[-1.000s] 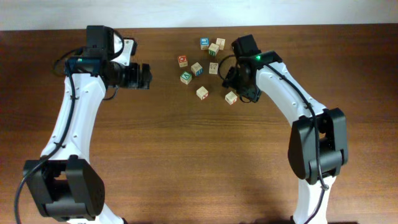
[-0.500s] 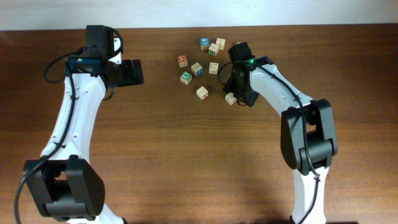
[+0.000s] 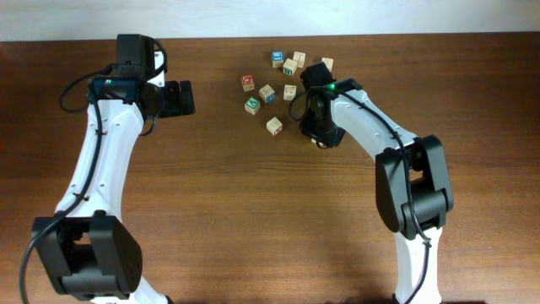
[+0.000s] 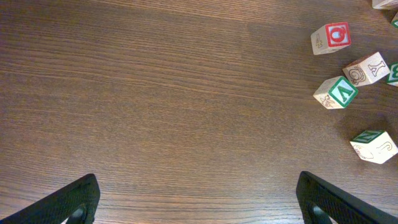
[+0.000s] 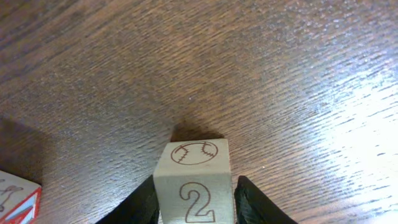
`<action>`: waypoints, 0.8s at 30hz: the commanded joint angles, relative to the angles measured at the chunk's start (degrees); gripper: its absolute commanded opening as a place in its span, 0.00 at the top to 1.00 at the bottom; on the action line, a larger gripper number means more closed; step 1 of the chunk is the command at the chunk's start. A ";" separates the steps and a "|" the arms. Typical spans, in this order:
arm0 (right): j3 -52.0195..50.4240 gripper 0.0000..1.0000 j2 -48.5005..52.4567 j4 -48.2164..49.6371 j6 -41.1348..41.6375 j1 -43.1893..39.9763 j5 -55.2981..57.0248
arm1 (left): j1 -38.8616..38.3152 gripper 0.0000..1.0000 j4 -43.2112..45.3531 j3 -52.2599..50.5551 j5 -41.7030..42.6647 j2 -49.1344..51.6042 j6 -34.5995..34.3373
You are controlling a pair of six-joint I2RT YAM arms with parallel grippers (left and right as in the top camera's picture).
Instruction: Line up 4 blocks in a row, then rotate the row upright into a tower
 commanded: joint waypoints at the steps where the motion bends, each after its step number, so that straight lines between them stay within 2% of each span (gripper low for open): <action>1: 0.63 0.61 0.46 -0.46 -3.30 0.22 1.07 | -0.13 0.01 0.26 0.98 -0.57 0.39 -0.83; 7: 0.66 0.61 0.46 -0.66 -17.62 0.20 0.42 | -0.13 0.01 0.26 0.98 -0.57 0.39 -0.83; 10: 0.66 0.62 0.46 -1.14 -24.37 0.22 -6.34 | -0.13 0.01 0.26 0.98 -0.57 0.39 -0.83; 18: 0.68 0.62 0.44 -12.59 -30.12 0.20 -8.44 | -0.13 0.01 0.35 0.98 -0.57 0.39 -0.85; 24: 1.46 0.62 0.39 -17.68 -30.38 0.20 -8.44 | -0.13 0.01 0.31 0.98 -0.57 0.39 -0.85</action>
